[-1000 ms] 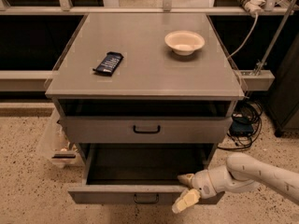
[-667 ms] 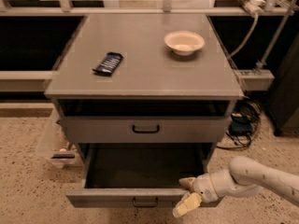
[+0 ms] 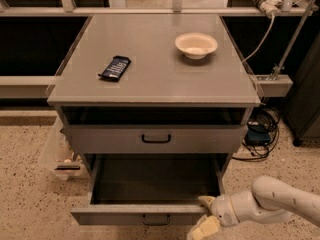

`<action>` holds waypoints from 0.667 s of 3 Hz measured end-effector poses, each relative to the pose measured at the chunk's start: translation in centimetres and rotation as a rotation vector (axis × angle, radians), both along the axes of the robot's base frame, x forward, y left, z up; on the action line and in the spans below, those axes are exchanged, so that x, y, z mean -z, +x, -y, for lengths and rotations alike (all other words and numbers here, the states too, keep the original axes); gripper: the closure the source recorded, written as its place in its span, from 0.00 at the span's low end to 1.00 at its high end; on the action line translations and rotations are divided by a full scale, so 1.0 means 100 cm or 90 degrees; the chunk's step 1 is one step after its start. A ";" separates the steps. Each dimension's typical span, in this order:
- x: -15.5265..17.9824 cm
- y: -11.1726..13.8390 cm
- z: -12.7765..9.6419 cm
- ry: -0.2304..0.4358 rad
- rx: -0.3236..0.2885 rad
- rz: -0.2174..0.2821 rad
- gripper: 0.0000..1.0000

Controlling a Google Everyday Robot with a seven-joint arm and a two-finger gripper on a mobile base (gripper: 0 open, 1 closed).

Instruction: Open middle drawer

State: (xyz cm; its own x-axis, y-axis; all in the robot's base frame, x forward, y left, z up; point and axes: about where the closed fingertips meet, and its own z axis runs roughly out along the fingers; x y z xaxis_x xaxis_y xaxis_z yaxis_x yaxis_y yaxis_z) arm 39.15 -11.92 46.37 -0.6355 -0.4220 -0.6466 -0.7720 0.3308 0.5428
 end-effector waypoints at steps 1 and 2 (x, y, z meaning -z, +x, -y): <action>-0.041 -0.019 0.006 -0.063 0.015 0.073 0.00; -0.071 -0.009 0.013 -0.094 0.014 0.113 0.00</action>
Offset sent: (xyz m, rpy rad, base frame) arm -0.0192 -0.0045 0.0299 -0.0762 -0.0840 -0.0232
